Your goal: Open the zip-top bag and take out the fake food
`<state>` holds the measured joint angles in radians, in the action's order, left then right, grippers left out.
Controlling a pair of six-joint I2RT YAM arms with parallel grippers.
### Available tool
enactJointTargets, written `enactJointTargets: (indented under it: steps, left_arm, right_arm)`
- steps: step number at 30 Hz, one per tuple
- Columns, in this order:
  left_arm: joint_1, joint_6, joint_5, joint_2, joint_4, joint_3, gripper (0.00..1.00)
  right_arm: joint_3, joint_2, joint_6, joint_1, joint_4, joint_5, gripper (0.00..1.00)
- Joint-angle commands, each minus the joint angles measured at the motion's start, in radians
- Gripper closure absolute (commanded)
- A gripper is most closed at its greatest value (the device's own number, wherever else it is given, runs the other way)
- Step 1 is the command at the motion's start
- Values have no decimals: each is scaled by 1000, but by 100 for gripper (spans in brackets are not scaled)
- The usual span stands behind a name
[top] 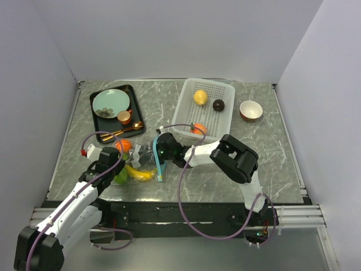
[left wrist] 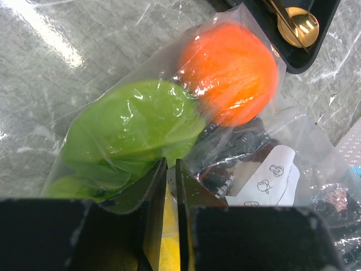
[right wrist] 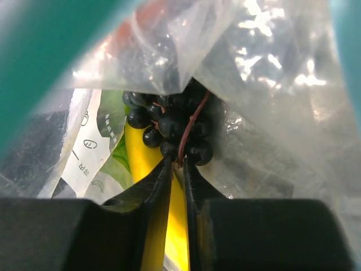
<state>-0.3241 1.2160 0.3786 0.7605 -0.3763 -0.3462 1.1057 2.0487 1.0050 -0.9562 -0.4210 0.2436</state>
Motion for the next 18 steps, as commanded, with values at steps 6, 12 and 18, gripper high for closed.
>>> enactJointTargets:
  steps: [6,12,18]
  left_arm:
    - [3,16,17,0,-21,7,82]
    - [3,27,36,7,-36,6,82]
    - [3,24,42,14,-41,-2,82]
  right_arm:
    - [-4,-70,-48,-7,21,-82,99]
    - [-59,-169,-83,-9,44,-138,100]
    - [-86,-206,-94,-7,51,-152,100]
